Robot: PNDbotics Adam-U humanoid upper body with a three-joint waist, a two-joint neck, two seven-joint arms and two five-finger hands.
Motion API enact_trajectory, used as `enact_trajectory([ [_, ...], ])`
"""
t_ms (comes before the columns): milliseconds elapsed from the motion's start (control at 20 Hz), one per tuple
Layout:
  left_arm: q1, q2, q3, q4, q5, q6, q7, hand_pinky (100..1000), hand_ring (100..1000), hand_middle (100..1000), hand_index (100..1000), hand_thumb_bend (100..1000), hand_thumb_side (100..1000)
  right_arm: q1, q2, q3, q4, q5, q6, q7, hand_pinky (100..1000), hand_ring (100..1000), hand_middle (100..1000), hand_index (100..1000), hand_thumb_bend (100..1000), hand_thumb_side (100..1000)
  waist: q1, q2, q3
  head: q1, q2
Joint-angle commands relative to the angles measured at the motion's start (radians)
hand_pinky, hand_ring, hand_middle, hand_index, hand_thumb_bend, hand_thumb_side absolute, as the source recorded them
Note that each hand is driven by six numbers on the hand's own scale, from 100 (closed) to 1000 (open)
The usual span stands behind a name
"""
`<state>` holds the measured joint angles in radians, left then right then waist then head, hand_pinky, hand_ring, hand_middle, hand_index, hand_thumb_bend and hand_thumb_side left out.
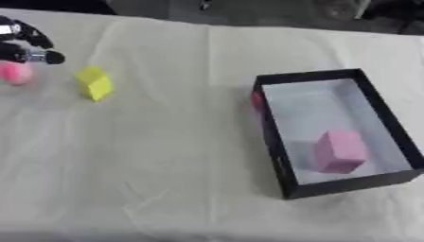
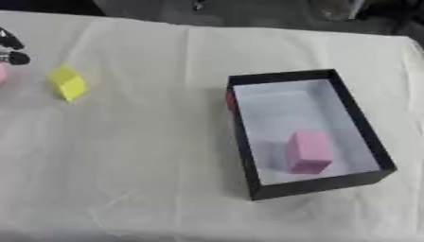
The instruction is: Pick up the objects with one hand, pass them to the other hand, and then place them into the box on the other side of the table.
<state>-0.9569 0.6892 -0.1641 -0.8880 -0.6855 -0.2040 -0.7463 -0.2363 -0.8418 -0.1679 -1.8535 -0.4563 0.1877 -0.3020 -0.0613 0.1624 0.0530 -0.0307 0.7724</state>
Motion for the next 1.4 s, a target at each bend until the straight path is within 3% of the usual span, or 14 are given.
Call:
enact_trajectory([
  [50,-0.037,-0.001,-0.004,0.017,-0.050,0.002,-0.004,1000,900,792,848,681,865,-0.005,-0.028,-0.014,-0.003,-0.007,0.003,-0.001,725,905,909,957,100,366,0.018,0.002,-0.003,0.003,-0.002],
  [400,-0.073,-0.061,-0.004,0.074,-0.162,0.018,0.057,1000,903,784,842,715,770,-0.025,-0.024,0.002,0.006,-0.002,0.012,0.011,727,905,908,957,100,377,0.020,0.000,-0.006,-0.022,-0.002],
  [850,-0.090,-0.109,-0.017,0.129,-0.264,0.017,0.113,1000,904,787,842,738,744,-0.036,-0.020,0.014,0.018,0.011,0.016,0.028,730,906,908,958,100,388,0.026,0.000,-0.009,-0.025,-0.002],
  [1400,-0.103,-0.134,-0.007,0.179,-0.294,0.032,0.125,998,903,786,836,741,762,-0.036,-0.024,0.009,0.028,0.003,0.012,0.027,733,904,906,958,100,396,0.029,-0.002,-0.012,-0.022,-0.002],
])
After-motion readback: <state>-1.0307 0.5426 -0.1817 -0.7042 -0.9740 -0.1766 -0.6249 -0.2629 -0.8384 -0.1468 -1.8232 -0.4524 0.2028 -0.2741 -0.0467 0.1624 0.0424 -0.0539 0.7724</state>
